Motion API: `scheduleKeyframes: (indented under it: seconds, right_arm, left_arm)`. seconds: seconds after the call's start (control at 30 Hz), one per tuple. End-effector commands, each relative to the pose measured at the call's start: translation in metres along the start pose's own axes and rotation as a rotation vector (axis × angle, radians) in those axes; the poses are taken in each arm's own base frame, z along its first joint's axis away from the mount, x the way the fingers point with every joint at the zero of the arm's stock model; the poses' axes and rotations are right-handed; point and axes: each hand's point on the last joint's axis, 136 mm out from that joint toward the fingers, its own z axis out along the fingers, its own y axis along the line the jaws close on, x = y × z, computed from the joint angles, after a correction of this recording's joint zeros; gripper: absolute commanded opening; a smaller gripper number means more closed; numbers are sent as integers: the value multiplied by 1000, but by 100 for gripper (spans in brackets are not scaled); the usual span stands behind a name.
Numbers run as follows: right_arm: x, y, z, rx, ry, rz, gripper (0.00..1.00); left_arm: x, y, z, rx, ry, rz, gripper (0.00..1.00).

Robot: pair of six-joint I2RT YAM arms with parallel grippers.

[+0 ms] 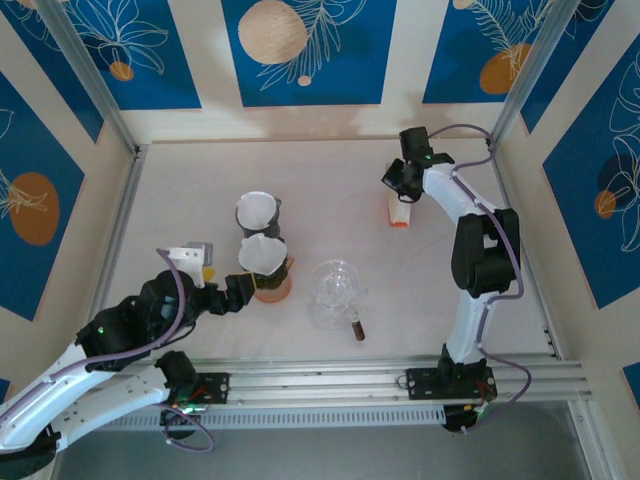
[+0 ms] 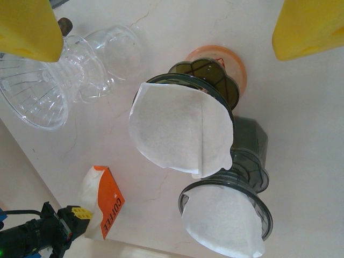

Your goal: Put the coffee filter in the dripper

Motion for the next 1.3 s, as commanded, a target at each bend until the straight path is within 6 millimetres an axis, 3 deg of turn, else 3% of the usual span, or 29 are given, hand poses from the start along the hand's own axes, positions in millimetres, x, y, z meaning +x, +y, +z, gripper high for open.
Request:
scheduleKeyframes:
  seconds: [0.0, 0.27, 0.47, 0.83, 1.0, 1.27]
  right_arm:
    - [-3, 9, -36, -48, -47, -41, 0]
    - [15, -4, -85, -96, -88, -65, 0]
    - [40, -9, -131, -199, -109, -79, 0]
    - [118, -9, -221, -386, -94, -253, 0]
    - [160, 5, -265, -532, -64, -415, 0]
    - [211, 8, -304, -594, 55, -586, 0]
  left_arm:
    - [-5, 3, -2, -11, -26, -5, 100]
    - [-3, 3, -1, -7, -20, -18, 100]
    - [-1, 5, -3, -1, -27, -38, 100]
    - [1, 9, -5, -8, -27, -47, 100]
    - [0, 7, -5, 0, -31, -49, 100]
    - [0, 4, -4, 13, -30, -53, 100]
